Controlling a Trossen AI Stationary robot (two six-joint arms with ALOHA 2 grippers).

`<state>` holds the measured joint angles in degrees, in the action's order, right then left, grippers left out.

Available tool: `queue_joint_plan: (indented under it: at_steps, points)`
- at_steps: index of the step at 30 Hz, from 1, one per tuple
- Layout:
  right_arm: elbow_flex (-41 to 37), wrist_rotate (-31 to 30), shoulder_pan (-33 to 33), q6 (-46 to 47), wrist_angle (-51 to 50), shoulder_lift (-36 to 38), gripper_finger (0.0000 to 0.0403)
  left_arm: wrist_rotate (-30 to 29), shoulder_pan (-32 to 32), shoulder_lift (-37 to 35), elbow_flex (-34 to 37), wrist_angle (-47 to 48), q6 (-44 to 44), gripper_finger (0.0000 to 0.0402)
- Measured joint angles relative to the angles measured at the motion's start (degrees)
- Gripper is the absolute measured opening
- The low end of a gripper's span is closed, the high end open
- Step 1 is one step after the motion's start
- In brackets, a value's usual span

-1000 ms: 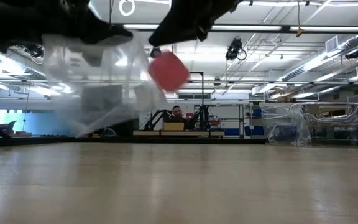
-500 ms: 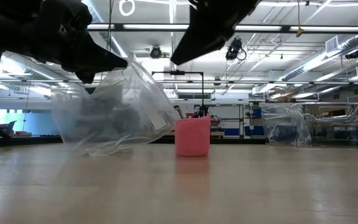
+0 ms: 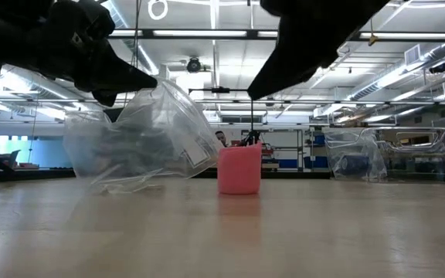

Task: Roll bandage
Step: Put the rolled pink bandage into the transparent zip bag

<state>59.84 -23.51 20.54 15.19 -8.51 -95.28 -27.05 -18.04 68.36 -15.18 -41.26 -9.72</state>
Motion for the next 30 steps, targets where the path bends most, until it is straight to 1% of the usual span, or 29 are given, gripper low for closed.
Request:
queue_joint_plan:
  at_steps: [2, 4, 6, 10, 12, 15, 18, 22, 25, 27, 30]
  points:
    - [-0.34, -1.27, 0.84, 1.70, 0.55, 0.78, 0.0107, 0.02, 0.00, 0.00, 0.00, 0.10, -0.19, 0.0001]
    - [-0.33, -1.33, 1.30, 3.87, -0.01, 0.89, 0.0112, 0.04, 0.00, 0.00, 0.00, 0.24, -0.32, 0.0001]
    - [-0.38, -1.14, 2.04, 4.06, -0.73, 0.82, 0.0118, 0.04, 0.00, -0.02, 0.00, 0.69, -0.56, 0.0001]
    - [-0.38, -0.39, 3.64, 0.17, -1.63, 0.80, 0.0127, 0.11, 0.00, -0.02, 0.00, 1.91, -1.30, 0.0001]
    - [0.10, 1.26, 3.86, -1.16, -2.08, 0.80, 0.0128, 0.13, 0.00, -0.02, 0.00, 2.39, -1.48, 0.0001]
    - [0.63, 5.53, 2.50, -1.78, -1.75, 0.80, 0.0127, 0.13, 0.00, -0.02, 0.00, 2.46, -1.95, 0.0001]
    - [0.63, 5.79, 0.38, -2.91, -1.97, 0.78, 0.0129, 0.13, 0.00, -0.02, 0.00, 2.84, -1.97, 0.0001]
    - [0.63, 8.96, -2.08, -6.01, -1.98, 0.73, 0.0137, 0.13, 0.04, -0.02, 0.00, 3.43, -2.21, 0.0001]
    - [0.65, 8.96, -3.29, -11.69, -2.28, -0.52, 0.0145, 0.22, 0.04, -0.02, 0.00, 3.50, -2.22, 0.0001]
    - [1.08, 10.06, -4.49, -14.96, -1.37, -2.16, 0.0149, 0.26, 0.04, -0.02, -0.01, 3.59, -2.22, 0.0001]
    - [1.93, 10.88, -5.64, -16.66, -2.38, -4.20, 0.0155, 0.35, 0.04, 0.00, -0.03, 3.83, -2.49, 0.0001]
